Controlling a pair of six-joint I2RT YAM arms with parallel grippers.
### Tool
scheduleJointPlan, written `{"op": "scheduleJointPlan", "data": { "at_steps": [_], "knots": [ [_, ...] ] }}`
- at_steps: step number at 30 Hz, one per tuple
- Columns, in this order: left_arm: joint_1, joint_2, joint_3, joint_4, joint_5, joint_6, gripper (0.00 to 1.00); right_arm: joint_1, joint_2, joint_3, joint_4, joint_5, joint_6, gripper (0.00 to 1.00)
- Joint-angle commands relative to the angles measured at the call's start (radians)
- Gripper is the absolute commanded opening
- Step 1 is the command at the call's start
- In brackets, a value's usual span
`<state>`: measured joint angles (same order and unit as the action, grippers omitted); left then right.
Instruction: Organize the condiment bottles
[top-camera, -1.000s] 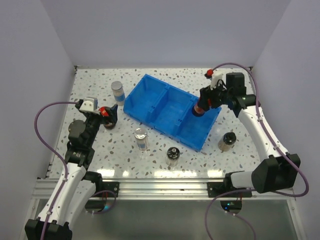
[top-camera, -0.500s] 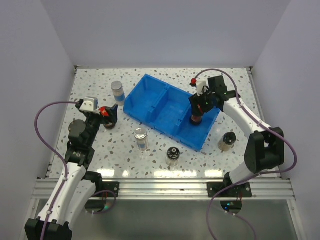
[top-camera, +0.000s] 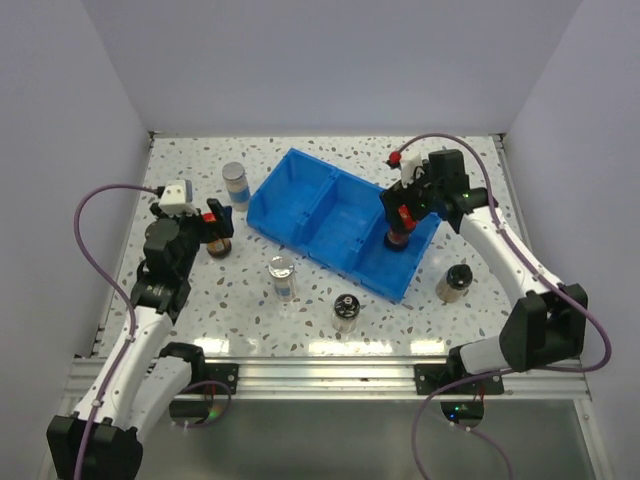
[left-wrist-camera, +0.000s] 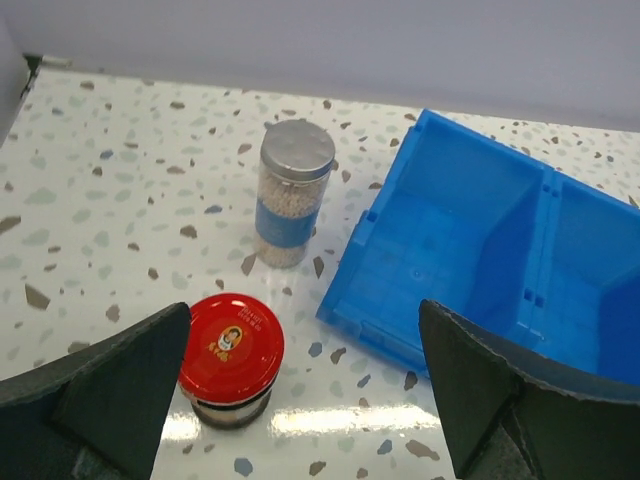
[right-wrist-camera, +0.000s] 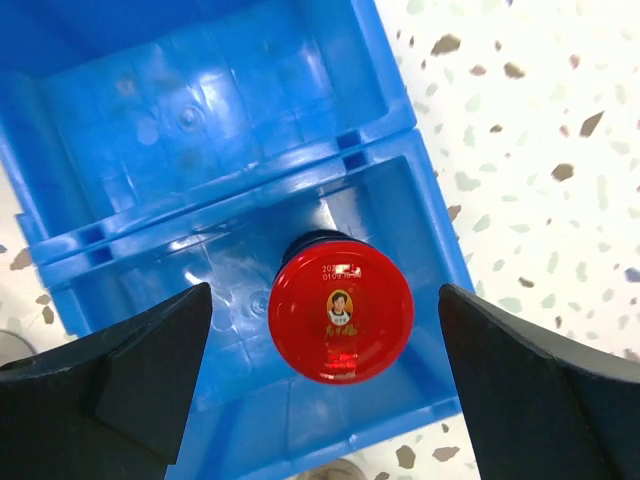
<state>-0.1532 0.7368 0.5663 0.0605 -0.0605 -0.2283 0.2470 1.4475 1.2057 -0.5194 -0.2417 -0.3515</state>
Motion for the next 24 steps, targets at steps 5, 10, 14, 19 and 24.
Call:
{"op": "scheduleJointPlan", "data": {
  "at_steps": [5,10,14,19,24],
  "knots": [
    [-0.002,0.131,0.168,-0.379,-0.258,-0.252,1.00,-0.026,-0.216,-0.098,0.056,-0.097,-0.060,0.99],
    [0.000,0.231,0.222,-0.485,-0.298,-0.330,1.00,-0.060,-0.205,-0.103,0.039,-0.162,-0.053,0.99],
    [0.000,0.350,0.279,-0.534,-0.294,-0.352,1.00,-0.060,-0.211,-0.110,0.042,-0.188,-0.046,0.99],
    [0.004,0.447,0.311,-0.504,-0.285,-0.333,1.00,-0.063,-0.216,-0.115,0.042,-0.197,-0.044,0.98],
    [0.010,0.562,0.351,-0.485,-0.298,-0.332,0.98,-0.068,-0.220,-0.120,0.045,-0.208,-0.044,0.98]
  ]
}}
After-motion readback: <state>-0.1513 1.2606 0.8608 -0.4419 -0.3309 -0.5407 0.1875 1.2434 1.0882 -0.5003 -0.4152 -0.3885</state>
